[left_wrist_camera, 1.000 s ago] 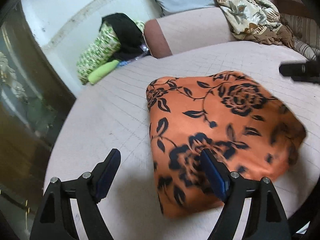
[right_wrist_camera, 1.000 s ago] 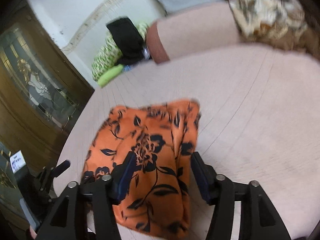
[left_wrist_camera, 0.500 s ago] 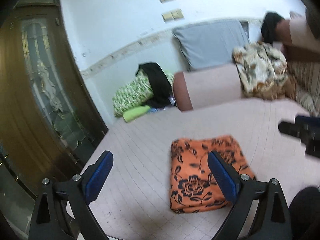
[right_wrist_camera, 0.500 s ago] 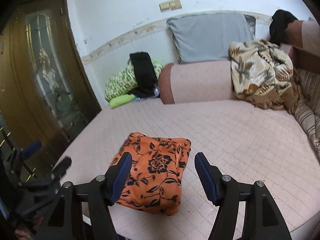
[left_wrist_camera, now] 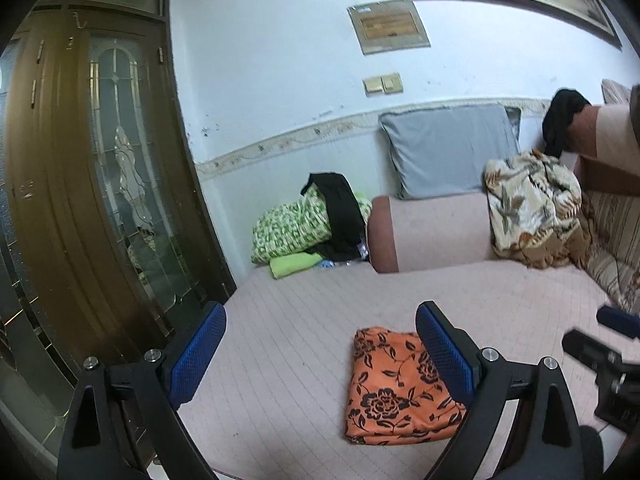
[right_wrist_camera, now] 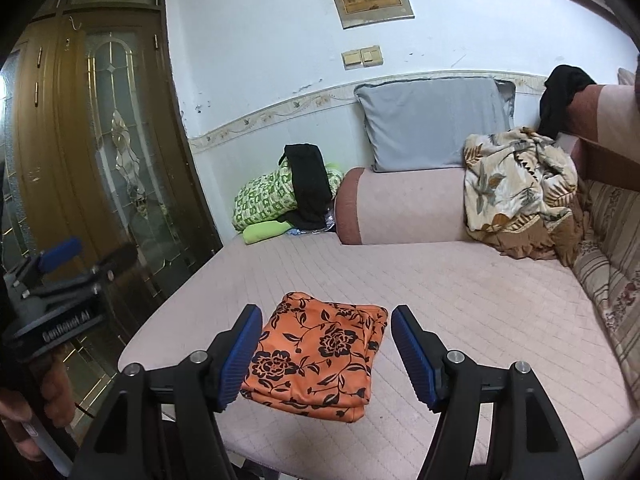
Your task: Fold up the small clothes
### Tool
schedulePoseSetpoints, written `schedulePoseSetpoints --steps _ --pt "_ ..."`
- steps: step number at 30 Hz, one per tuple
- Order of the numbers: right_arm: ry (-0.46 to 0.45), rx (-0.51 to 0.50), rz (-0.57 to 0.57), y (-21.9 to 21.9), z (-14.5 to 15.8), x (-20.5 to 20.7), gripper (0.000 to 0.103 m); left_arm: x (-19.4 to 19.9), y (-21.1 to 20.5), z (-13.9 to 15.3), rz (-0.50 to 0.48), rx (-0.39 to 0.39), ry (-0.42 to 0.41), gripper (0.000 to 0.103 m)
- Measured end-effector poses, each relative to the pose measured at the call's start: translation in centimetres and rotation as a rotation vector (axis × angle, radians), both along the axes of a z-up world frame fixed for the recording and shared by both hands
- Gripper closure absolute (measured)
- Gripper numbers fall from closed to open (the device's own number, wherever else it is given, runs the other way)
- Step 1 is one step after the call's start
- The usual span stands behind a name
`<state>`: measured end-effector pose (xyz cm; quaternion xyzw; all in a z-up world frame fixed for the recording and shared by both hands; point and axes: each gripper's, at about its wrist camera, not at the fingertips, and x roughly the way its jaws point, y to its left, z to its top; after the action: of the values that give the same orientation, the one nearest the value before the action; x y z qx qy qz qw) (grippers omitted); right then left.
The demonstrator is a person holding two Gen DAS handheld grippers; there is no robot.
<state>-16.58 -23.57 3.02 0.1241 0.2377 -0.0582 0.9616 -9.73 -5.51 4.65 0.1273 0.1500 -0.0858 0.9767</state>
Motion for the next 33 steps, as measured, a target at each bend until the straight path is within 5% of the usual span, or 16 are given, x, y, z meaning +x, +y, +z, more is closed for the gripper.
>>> schedulePoseSetpoints --steps 17,33 --pt "-0.052 -0.005 -0.017 2.8 2.6 -0.5 0.027 0.3 4.1 3.1 0.132 -0.121 -0.048 0.000" --pt "-0.127 -0.052 -0.129 4.1 2.3 1.3 0.020 1.2 5.4 2.3 0.163 -0.119 -0.075 0.000"
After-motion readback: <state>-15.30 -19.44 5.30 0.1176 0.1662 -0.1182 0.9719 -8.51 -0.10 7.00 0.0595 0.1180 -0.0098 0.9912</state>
